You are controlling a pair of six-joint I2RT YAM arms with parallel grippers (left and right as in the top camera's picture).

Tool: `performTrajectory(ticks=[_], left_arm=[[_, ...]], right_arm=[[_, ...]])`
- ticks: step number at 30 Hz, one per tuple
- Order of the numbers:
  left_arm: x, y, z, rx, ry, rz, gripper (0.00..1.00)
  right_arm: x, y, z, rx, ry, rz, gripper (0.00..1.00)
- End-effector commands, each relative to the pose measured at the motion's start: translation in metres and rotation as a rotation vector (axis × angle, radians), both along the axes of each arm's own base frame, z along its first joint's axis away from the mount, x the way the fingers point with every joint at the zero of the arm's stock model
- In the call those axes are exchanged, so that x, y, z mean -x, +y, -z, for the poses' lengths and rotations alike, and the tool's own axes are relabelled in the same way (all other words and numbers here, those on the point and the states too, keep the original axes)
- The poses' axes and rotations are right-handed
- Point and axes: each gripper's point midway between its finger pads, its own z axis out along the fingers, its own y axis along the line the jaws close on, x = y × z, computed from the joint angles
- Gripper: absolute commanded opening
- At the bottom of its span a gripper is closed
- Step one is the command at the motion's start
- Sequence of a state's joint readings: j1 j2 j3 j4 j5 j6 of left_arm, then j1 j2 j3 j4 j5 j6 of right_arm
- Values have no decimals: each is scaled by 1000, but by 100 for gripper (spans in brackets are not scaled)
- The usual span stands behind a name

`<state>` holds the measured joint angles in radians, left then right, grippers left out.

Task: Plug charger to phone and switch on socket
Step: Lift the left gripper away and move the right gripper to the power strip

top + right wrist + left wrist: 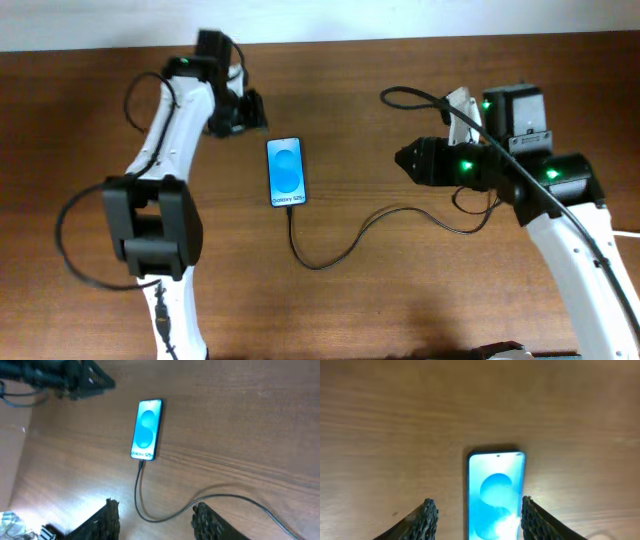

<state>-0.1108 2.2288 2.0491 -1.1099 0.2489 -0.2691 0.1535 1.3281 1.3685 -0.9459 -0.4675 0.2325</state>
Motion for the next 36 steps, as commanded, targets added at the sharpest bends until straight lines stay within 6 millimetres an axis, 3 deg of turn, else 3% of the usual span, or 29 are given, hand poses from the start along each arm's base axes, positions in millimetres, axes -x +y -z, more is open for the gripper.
performTrajectory(ticks=[1, 4, 6, 7, 8, 9, 10, 12, 15, 18, 23, 27, 33, 36], left_arm=[[-8, 13, -106, 11, -222, -22, 58], [5, 22, -161, 19, -331, -39, 64], [18, 29, -191, 21, -386, -51, 76], [25, 31, -199, 21, -393, -55, 82], [29, 31, -204, 21, -399, -55, 99], [33, 31, -208, 21, -405, -54, 99], [34, 31, -210, 22, -408, -54, 99], [35, 31, -208, 21, -400, -55, 99], [37, 31, -207, 21, -389, -54, 99], [37, 31, -206, 20, -387, -55, 99], [37, 31, -206, 21, -387, -54, 99], [37, 31, -206, 21, -387, -54, 99], [37, 31, -206, 20, -387, -55, 99], [37, 31, -206, 21, -387, -54, 99]], right_arm=[[-1, -9, -23, 62, -72, -10, 50], [2, -15, -39, 97, -93, 0, 52], [4, -22, -52, 137, -115, 17, 57], [4, -27, -58, 161, -126, 37, 61], [4, -30, -62, 175, -134, 48, 65], [2, -35, -69, 193, -154, 68, 73], [0, -39, -73, 208, -172, 85, 86], [-4, -46, -78, 241, -194, 119, 95], [-6, -48, -82, 248, -210, 130, 96], [-1, -50, -100, 244, -258, 142, 98], [21, -67, -131, 279, -358, 212, 98], [39, -82, -128, 333, -329, 257, 99], [32, -159, -113, 321, -208, 515, 98], [16, -201, -90, 259, -114, 586, 98]])
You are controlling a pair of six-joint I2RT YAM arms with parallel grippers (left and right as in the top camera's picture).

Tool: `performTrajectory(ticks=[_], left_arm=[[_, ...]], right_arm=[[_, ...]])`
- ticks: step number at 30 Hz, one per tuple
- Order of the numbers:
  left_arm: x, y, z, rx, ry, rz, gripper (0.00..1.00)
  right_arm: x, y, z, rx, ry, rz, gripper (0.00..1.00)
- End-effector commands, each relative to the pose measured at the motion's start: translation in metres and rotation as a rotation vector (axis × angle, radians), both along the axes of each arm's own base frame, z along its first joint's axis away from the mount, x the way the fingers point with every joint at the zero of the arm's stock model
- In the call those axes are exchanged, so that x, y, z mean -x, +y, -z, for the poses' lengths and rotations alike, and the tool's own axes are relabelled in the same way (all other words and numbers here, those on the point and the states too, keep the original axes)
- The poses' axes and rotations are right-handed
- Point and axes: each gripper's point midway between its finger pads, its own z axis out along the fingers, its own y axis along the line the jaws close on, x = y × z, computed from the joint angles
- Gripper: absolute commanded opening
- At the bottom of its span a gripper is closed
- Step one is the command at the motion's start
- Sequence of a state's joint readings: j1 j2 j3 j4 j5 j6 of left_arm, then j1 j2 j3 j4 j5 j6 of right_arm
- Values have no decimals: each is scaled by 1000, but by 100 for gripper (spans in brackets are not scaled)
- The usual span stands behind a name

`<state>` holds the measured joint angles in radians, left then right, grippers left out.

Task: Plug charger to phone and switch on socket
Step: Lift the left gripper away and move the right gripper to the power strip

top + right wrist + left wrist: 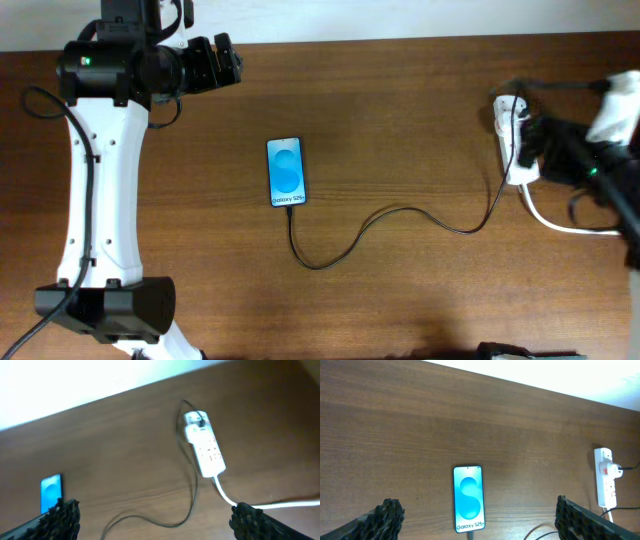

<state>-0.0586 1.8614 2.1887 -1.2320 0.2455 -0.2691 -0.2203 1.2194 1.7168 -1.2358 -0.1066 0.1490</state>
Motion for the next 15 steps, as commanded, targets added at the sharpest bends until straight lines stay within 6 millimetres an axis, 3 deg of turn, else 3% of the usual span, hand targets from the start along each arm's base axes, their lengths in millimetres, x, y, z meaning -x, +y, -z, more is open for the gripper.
performTrajectory(ticks=[1, 3, 8, 12, 15], left_arm=[[-1, 2, 0, -8, -3, -3, 99], [-1, 2, 0, -8, -3, -3, 99], [-1, 2, 0, -8, -3, -3, 99], [-1, 2, 0, -8, -3, -3, 99], [-1, 2, 0, -8, -3, -3, 99]], right_arm=[[-20, -41, 27, -114, 69, 51, 98], [-30, -74, 60, -181, 160, 126, 98], [-58, -129, 125, -268, 273, 218, 99], [-87, -149, 165, -277, 299, 221, 99], [-97, -157, 187, -282, 323, 217, 99]])
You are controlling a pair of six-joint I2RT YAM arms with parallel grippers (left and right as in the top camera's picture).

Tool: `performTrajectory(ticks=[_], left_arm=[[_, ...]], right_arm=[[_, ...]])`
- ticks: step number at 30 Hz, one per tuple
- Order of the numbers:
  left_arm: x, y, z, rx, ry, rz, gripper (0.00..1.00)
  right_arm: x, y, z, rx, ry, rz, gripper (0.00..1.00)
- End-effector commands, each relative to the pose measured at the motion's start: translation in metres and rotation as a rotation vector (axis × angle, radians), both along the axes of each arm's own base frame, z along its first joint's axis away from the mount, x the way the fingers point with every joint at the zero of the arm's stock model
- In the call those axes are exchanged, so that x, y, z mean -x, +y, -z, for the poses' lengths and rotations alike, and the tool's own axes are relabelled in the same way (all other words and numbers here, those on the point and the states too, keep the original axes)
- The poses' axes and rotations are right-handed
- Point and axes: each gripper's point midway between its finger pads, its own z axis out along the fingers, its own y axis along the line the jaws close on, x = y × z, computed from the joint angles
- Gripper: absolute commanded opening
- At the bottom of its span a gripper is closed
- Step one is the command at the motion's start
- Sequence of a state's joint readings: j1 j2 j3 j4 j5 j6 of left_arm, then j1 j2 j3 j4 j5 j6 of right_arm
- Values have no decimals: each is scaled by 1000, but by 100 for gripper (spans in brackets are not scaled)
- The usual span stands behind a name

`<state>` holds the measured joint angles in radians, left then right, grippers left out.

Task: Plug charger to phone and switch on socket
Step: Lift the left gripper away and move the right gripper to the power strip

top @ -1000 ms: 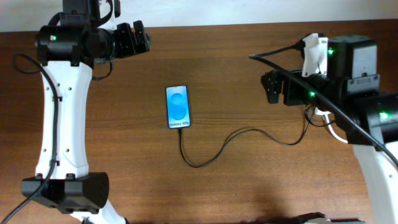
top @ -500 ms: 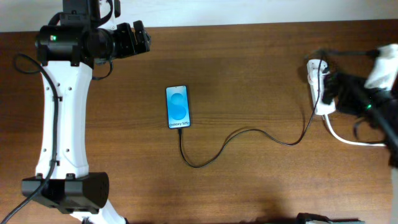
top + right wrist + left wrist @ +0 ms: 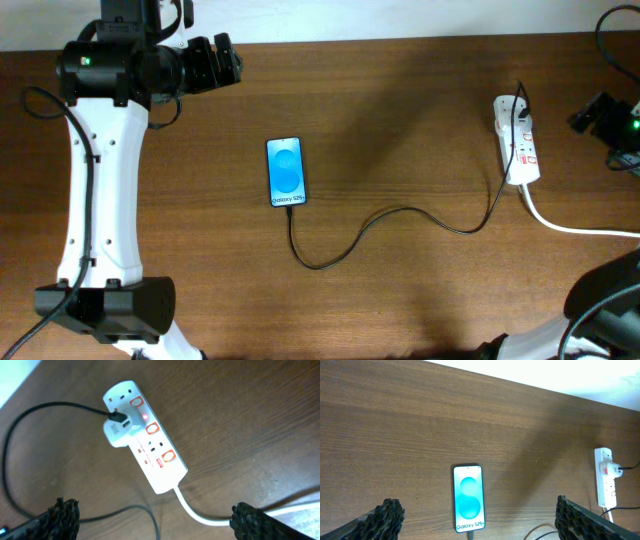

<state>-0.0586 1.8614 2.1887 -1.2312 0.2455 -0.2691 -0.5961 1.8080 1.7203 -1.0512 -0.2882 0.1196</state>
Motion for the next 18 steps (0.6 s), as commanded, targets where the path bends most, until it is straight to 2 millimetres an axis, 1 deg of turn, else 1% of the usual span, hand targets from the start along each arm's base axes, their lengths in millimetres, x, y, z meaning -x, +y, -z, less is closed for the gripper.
performTrajectory(ticks=[1, 4, 6, 8, 10, 11, 12, 13, 15, 18], left_arm=[[-1, 2, 0, -8, -3, -3, 99], [-1, 2, 0, -8, -2, -3, 99], [-1, 2, 0, -8, -2, -3, 99], [-1, 2, 0, -8, -3, -3, 99], [-1, 2, 0, -8, -3, -3, 99], [-1, 2, 0, -8, -3, -3, 99], [-1, 2, 0, -8, -2, -3, 99], [-1, 2, 0, -8, -2, -3, 99], [-1, 2, 0, -8, -2, -3, 99], [-1, 2, 0, -9, -3, -3, 99]], right_arm=[[-6, -4, 17, -10, 23, -18, 99], [-4, -11, 33, 8, 78, -1, 99], [-6, -6, 37, 14, 86, -40, 99], [-6, 7, 32, 31, 87, -124, 97], [-4, 13, 20, 49, 73, -138, 95], [-4, 8, 15, 84, 66, -126, 95], [-6, -1, 12, 114, 57, -98, 97], [-10, -8, 11, 111, 34, -61, 97], [-18, -11, 18, 103, 20, -67, 96], [-31, -7, 37, 107, 36, -109, 95]])
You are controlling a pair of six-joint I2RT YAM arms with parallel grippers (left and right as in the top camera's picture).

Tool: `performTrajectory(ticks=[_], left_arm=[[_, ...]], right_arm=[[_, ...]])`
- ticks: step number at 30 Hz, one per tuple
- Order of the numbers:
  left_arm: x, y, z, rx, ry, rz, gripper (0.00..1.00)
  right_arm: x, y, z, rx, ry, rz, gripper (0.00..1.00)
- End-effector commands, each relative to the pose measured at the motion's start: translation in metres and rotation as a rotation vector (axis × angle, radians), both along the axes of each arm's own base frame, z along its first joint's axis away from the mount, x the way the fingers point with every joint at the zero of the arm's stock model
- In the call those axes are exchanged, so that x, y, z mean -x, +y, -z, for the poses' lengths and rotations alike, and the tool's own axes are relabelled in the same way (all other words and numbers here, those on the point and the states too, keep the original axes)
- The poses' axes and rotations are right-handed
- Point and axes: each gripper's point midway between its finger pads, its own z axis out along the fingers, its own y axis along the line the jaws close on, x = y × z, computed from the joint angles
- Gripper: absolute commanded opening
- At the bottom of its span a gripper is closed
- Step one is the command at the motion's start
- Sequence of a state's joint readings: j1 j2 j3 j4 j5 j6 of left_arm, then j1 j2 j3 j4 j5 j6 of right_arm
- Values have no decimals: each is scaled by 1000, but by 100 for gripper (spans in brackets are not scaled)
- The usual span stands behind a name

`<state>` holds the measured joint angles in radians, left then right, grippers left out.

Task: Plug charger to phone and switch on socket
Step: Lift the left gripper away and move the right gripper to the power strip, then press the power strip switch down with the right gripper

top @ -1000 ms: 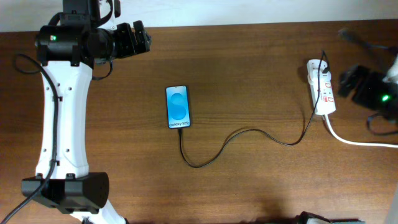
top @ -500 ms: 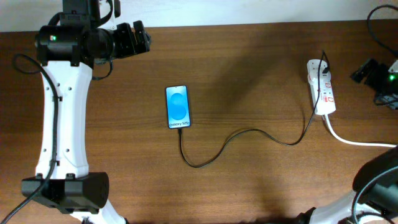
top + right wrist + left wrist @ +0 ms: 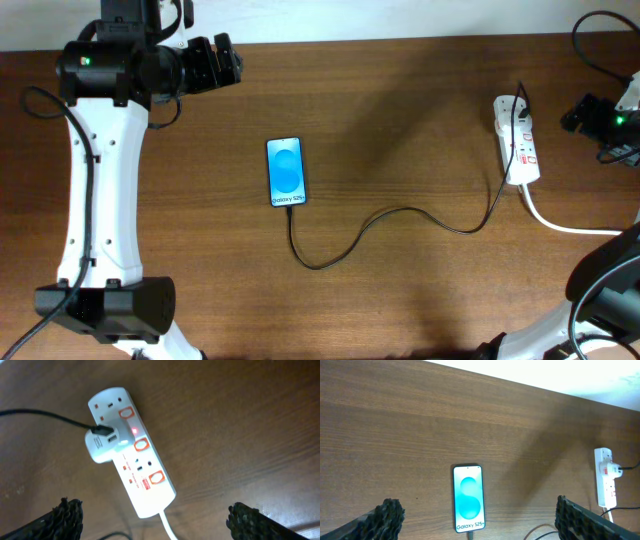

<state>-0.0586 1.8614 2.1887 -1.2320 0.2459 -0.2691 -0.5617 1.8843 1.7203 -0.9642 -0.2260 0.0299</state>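
Note:
The phone (image 3: 286, 171) lies screen-up and lit at mid-table, its screen reading Galaxy S25+ (image 3: 468, 498). A black charger cable (image 3: 390, 222) runs from its lower end to a white adapter (image 3: 104, 444) plugged into the white power strip (image 3: 518, 139). A red light glows on the strip (image 3: 136, 430). My left gripper (image 3: 218, 62) hangs open high at the far left, well away from the phone. My right gripper (image 3: 580, 112) is open at the right edge, just right of the strip, nothing between its fingers.
A white mains lead (image 3: 575, 226) leaves the strip toward the right edge. The wooden table (image 3: 420, 90) meets a white wall along its far side. My left arm's white links (image 3: 95, 190) stand over the table's left side.
My right gripper has shifted slightly; the power strip sits a little more central in the right wrist view. The left arm, phone and cable are unchanged.
First my left gripper was low just behind the lit, cabled phone and my right arm hung mid-right. Then the left gripper was raised at the far left and the right arm was over the strip. Later the right gripper hung open beside the strip, red light on.

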Motion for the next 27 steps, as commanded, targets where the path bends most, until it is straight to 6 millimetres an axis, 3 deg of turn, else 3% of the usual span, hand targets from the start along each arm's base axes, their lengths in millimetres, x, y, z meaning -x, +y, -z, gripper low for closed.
performTrajectory(ticks=[1, 7, 15, 27], left_arm=[[-1, 2, 0, -9, -3, -3, 99], [-1, 2, 0, -9, -3, -3, 99], [-1, 2, 0, -9, -3, -3, 99], [-1, 2, 0, -9, -3, -3, 99]], right_arm=[[-17, 4, 26, 36, 40, -48, 94], [-24, -7, 71, 147, 152, -126, 95], [-31, -17, 106, 156, 187, -125, 95], [-43, -21, 127, 168, 175, -140, 96]])
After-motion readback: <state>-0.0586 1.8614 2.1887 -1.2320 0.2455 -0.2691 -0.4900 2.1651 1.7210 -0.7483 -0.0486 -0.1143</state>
